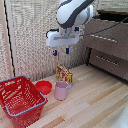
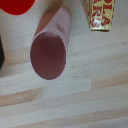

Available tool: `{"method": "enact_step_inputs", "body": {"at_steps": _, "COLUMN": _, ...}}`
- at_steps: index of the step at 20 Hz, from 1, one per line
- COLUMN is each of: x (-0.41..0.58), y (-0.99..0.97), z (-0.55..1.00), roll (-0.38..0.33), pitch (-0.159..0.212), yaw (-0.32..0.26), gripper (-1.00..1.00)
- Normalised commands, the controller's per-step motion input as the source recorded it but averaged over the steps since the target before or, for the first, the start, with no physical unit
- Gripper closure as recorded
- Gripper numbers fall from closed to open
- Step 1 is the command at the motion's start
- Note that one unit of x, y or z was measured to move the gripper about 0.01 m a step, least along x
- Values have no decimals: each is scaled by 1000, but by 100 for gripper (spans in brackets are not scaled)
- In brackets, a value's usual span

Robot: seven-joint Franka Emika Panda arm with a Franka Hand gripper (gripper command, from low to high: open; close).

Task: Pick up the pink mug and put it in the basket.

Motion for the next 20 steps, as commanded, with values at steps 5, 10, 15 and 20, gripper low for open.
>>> {"method": "enact_step_inputs", "body": {"at_steps": 5, "x": -605, "y": 0, "z": -290, "roll": -1, "pitch": -3, "yaw": -9, "gripper": -100}}
{"method": "enact_step_inputs", "body": {"at_steps": 10, "x": -543, "y": 0, "z": -250, "roll": 0, "pitch": 3, "yaw": -3, "gripper": -100}}
{"method": "enact_step_inputs", "body": {"at_steps": 15, "x": -302, "y": 0, "z": -283, "roll": 0, "pitch": 1, "yaw": 0, "gripper": -100}}
{"method": "enact_step_inputs", "body": {"at_steps": 20, "x": -174, "y": 39, "z": -379, "roll": 0, "pitch": 0, "yaw": 0, "gripper": -100}}
